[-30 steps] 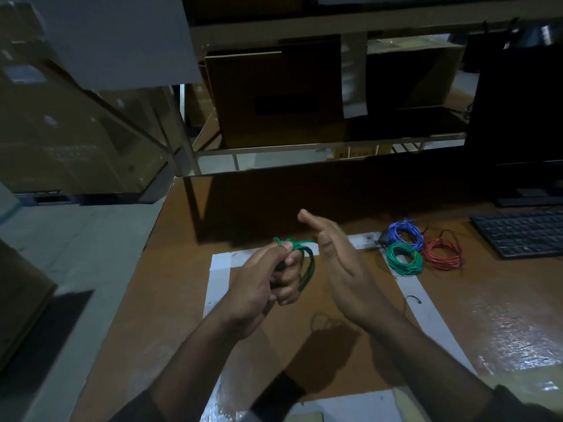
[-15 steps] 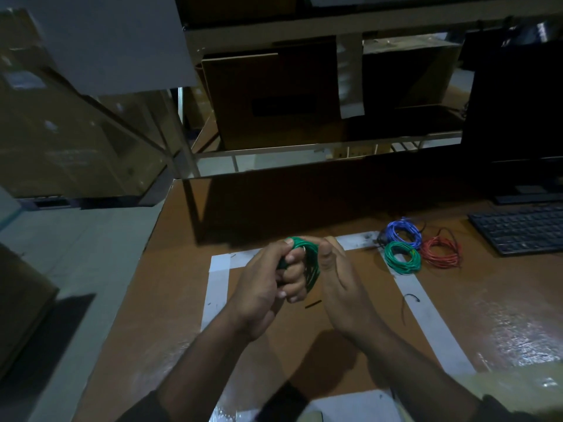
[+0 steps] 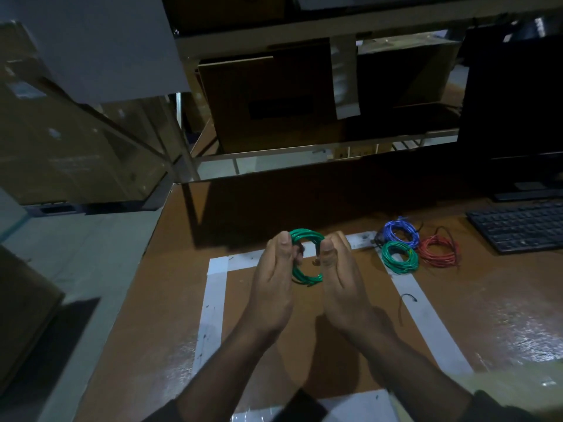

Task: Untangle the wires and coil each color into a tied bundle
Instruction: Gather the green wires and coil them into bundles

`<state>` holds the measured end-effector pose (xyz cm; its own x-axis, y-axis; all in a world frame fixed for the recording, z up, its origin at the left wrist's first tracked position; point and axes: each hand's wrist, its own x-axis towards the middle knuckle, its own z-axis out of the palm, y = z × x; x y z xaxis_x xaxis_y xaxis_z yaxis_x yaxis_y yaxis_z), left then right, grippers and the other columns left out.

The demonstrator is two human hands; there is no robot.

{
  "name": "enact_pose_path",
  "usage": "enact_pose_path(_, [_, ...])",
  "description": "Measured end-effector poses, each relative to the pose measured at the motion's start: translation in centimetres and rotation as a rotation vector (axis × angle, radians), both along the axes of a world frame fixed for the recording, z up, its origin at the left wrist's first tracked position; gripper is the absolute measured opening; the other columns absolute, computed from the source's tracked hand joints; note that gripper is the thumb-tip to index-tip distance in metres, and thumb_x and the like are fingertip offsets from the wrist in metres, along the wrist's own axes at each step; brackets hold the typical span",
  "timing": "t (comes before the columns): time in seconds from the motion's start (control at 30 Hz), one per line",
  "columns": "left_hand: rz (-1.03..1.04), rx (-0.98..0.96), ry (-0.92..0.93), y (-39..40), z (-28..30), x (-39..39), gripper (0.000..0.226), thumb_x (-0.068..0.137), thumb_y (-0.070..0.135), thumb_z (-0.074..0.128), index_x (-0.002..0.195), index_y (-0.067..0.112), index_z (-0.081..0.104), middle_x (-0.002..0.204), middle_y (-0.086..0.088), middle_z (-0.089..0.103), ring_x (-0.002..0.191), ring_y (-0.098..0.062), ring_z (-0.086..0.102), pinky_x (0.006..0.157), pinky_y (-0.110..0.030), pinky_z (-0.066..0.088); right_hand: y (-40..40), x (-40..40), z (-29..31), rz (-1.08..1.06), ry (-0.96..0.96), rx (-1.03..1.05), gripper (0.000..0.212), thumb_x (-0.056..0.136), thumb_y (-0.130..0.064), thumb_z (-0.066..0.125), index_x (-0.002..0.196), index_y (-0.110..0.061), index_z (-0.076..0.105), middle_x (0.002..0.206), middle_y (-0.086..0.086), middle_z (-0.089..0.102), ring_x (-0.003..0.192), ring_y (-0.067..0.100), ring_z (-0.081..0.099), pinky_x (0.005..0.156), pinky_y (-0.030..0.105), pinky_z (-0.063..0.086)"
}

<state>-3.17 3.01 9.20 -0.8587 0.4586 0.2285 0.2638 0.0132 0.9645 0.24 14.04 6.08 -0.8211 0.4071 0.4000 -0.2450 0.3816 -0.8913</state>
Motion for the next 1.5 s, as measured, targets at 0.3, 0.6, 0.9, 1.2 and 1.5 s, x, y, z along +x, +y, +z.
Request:
enact_pose_path(0.3, [-0.246, -0.273, -0.127, -1.2, -0.1, -3.5, 0.067, 0.096, 0.078, 0.029, 0.083, 0.027, 0.07, 0.095, -0.005, 0.076, 0.104, -0.027, 0.068, 0.112, -0.058, 0.038, 5.6, 0.4, 0.2, 0.082, -0.129, 0.527, 0.06, 0.099, -0.069, 0.01, 0.086, -0.023, 0.046, 0.083, -0.009, 0.041, 0.073, 0.006, 0.044, 0.062, 0.023, 0.032])
enact_pose_path(0.6, [-0.148, -0.045, -0.209, 2.6, -2.1, -0.5, 0.041, 0.107, 0.049, 0.037, 0.088, 0.02, 0.057, 0.073, 0.009, 0.061, 0.084, -0.018, 0.06, 0.089, -0.041, 0.051, 7.0, 2.1, -2.2, 0.027, -0.119, 0.427, 0.035, 0.105, -0.055, 0.026, 0.093, -0.027, 0.044, 0.081, -0.009, 0.049, 0.072, 0.007, 0.047, 0.058, 0.028, 0.035])
enact_pose_path(0.9, [-0.064, 0.302, -0.68, 6.5, -4.3, 2.5, 0.037, 0.108, 0.039, 0.044, 0.084, 0.011, 0.049, 0.06, 0.007, 0.031, 0.051, -0.006, 0.036, 0.065, -0.027, 0.042, 7.9, 4.8, -4.3, -0.057, -0.256, 0.373, 0.06, 0.1, -0.065, 0.011, 0.095, -0.019, 0.051, 0.08, -0.002, 0.059, 0.071, 0.017, 0.059, 0.062, 0.048, 0.051])
enact_pose_path(1.2, [0.045, -0.147, -0.309, 8.7, -7.7, 3.4, 0.031, 0.11, 0.04, 0.041, 0.083, 0.028, 0.053, 0.065, 0.02, 0.047, 0.061, -0.001, 0.042, 0.065, -0.03, 0.039, 11.6, 6.9, -6.5, 0.095, -0.404, 0.34, 0.051, 0.1, -0.062, 0.019, 0.101, -0.023, 0.052, 0.09, -0.003, 0.059, 0.084, 0.02, 0.058, 0.071, 0.044, 0.048])
enact_pose_path(1.5, [0.081, -0.311, -0.299, 9.3, -9.2, 3.1, 0.03, 0.11, 0.044, 0.036, 0.089, 0.027, 0.051, 0.082, 0.005, 0.05, 0.074, -0.012, 0.047, 0.069, -0.033, 0.042, 17.9, 6.9, -11.2, -0.095, -0.561, 0.691, 0.028, 0.094, -0.005, 0.059, 0.117, -0.019, 0.068, 0.116, 0.001, 0.057, 0.109, 0.02, 0.052, 0.084, 0.039, 0.053])
